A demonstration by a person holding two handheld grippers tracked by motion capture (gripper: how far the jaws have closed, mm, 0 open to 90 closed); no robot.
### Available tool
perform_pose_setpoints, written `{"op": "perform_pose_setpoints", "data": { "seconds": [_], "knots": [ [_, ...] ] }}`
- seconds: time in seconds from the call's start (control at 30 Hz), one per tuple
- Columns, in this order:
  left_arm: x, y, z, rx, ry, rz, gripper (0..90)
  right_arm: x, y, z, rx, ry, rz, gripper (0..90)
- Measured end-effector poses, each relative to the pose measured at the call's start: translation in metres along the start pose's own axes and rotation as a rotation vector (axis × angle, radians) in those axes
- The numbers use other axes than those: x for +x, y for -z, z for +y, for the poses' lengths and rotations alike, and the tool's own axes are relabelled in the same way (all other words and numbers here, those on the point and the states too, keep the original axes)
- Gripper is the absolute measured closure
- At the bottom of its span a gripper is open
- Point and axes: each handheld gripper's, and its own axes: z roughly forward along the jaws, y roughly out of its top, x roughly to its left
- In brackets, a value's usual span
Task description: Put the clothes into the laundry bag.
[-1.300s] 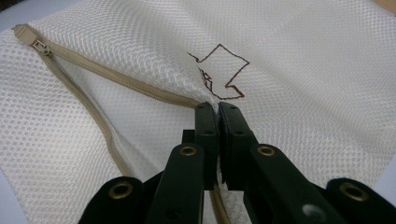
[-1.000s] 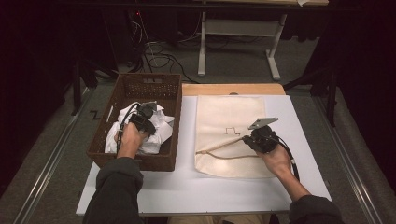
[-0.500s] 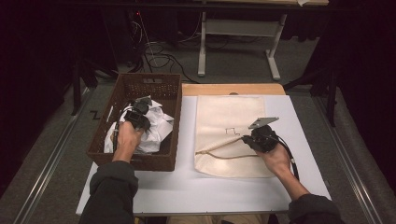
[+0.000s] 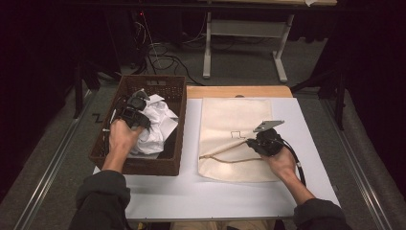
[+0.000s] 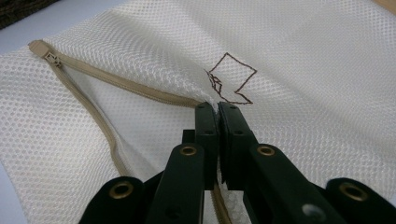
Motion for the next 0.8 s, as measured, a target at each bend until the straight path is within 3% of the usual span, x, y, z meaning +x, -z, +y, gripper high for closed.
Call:
{"op": "perform_pose_setpoints", "data": {
  "seconds": [0.23,0.43,0.53,0.8],
  "knots": [
    [-0.006,0.026,0.002,-0.044,-0.028,-0.014,65.9,0.000,0.000,0.000,0.003,-0.001,0.002,88.1],
    [-0.013,0.045,0.005,-0.063,-0.079,-0.013,65.8,0.000,-0.001,0.001,0.001,0.006,-0.001,88.1],
    [-0.015,0.057,0.007,-0.090,-0.084,-0.033,65.8,0.000,-0.002,0.001,0.003,-0.001,-0.002,88.1],
    [-0.035,0.082,0.010,-0.098,-0.146,-0.051,65.9,0.000,0.000,0.001,0.010,0.007,-0.005,88.2]
  ]
}}
